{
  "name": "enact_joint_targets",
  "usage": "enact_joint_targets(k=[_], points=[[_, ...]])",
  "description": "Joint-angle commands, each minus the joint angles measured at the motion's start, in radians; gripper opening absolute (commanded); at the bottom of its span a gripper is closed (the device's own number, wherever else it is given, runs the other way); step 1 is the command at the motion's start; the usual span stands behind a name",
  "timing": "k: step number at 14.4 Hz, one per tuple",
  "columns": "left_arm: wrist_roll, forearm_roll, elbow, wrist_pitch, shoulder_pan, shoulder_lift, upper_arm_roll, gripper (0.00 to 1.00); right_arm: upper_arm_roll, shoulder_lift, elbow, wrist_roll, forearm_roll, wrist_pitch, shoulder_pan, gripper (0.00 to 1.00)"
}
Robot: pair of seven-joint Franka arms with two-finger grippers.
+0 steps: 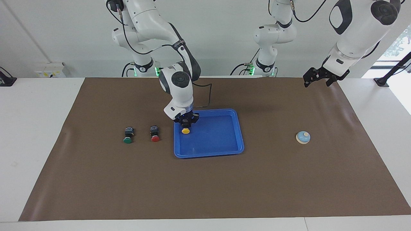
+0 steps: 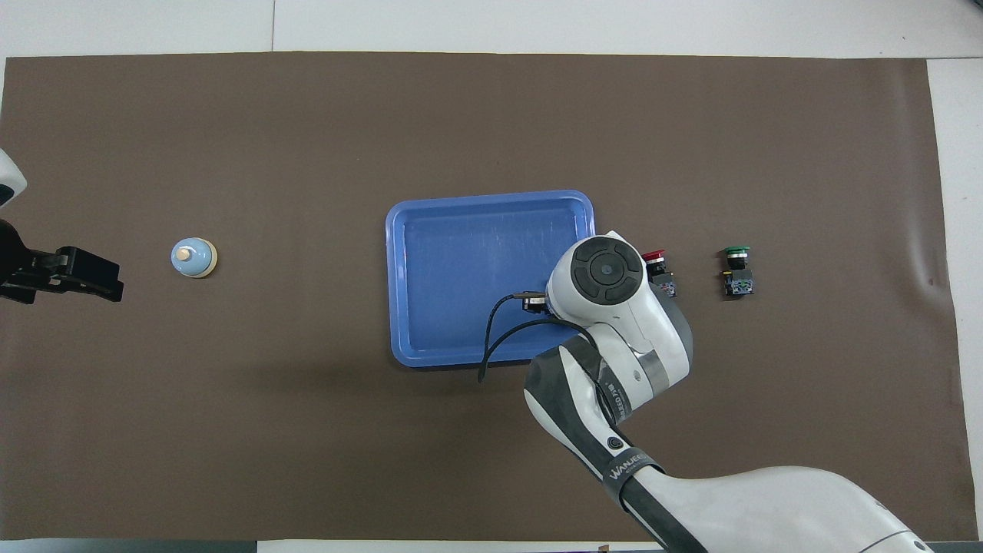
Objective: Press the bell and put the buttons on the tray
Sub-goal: 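Carry the yellow button into the blue tray and release it, then grasp the green-capped button with the right gripper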
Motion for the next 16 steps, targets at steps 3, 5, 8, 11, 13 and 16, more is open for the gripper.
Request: enact_joint_targets(k=[3,5,8,11,13,16], points=[[-0.001,-0.008,-0.022,0.011,0.003,-0.026,0.003,1.0,0.001,-0.023,0.06,-0.033,0.022,-0.087,-0.022,1.0],[-0.001,-0.008,-0.022,0.011,0.003,-0.026,0.003,1.0,-0.006,-0.053,0.126,-0.066,0.021,-0.193,-0.065,1.0],[-0.001,-0.008,-0.022,0.011,0.003,-0.026,0.003,1.0,-0.006,-0.09,0.13,-0.273,0.021,-0.216,-0.22,1.0],[-0.001,-0.008,-0.022,0.011,0.003,-0.026,0.003,1.0,-0.008,-0.098,0.107,-0.414,0.007,-0.206,-0.356,1.0],[-0.001,-0.008,-0.022,0.011,0.003,-0.026,0.003,1.0,-0.009,-0.112,0.058,-0.491,0.007,-0.195,-0.428,1.0],[-0.001,-0.008,-0.022,0.011,0.003,-0.026,0.003,1.0,-0.009,-0.152,-0.063,-0.485,0.006,-0.125,-0.47,1.0]])
